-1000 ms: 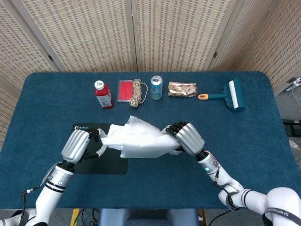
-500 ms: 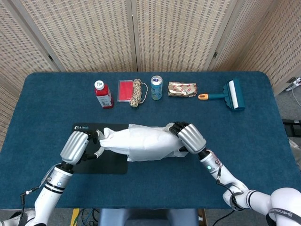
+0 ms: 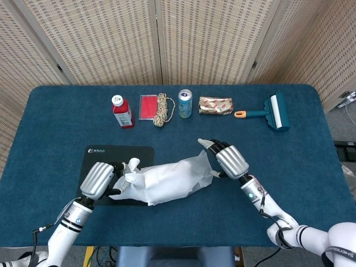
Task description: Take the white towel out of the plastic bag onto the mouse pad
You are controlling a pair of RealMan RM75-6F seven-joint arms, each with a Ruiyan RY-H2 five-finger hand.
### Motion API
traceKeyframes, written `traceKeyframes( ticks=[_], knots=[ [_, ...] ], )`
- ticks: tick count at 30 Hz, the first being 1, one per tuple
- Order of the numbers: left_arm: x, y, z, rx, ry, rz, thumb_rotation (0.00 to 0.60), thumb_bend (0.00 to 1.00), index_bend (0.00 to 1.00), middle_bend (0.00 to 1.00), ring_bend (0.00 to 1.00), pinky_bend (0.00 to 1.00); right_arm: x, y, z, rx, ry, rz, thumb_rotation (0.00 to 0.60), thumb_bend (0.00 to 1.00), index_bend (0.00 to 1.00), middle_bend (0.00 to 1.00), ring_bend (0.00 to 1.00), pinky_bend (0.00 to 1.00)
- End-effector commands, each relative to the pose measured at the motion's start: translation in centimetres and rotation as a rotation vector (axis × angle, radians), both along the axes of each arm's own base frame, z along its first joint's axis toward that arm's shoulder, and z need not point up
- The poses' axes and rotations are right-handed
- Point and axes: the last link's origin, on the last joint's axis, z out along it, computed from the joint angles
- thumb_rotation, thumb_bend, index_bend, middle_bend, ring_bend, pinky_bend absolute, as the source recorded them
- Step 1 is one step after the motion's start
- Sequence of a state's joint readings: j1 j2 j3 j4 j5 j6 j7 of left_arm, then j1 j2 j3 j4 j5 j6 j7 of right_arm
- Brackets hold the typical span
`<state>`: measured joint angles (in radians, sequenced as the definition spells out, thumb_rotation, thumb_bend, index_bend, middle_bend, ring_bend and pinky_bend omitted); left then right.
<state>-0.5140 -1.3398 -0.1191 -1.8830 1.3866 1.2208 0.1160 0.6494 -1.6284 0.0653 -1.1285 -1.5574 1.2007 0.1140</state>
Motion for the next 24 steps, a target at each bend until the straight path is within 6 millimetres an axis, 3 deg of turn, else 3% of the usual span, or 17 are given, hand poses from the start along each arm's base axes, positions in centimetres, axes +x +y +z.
traceKeyframes(
  ticks=[1,3,6,9,24],
  knots=[
    [-0.1,0.0,0.0,0.001,-0.001,0.002,0.600,0.78,0.79,0.54,0.57,0.82,-0.1,-0.3,0.3,-0.027,0.020,-0.008,0.600,0.00,0.14,0.53,0.50,0.63],
    [-0.1,0.0,0.0,0.002,-0.001,0.003,0.600,0.78,0.79,0.54,0.57,0.82,-0.2,-0.4,0.3,-0.014,0.034,-0.022,0.600,0.00,0.18,0.78,0.75,0.84],
    [-0.1,0.0,0.0,0.003,-0.002,0.003,0.600,0.78,0.79,0.54,0.57,0.82,-0.3,-0.9,0.0,0.015,0.059,-0.051,0.600,0.00,0.24,0.98,0.94,0.98],
    [-0.1,0.0,0.0,0.003,-0.001,0.002,0.600,0.78,0.79,0.54,0.57,0.82,-0.2,-1.4,-0.5,0.046,0.085,-0.077,0.600,0.00,0.25,1.00,1.00,1.00],
    [-0.2,-0.1,-0.2,-0.002,-0.001,0.004,0.600,0.78,0.79,0.54,0.57,0.82,1.8,-3.4,-3.2,0.147,0.080,-0.119,0.600,0.00,0.25,1.00,1.00,1.00]
  ],
)
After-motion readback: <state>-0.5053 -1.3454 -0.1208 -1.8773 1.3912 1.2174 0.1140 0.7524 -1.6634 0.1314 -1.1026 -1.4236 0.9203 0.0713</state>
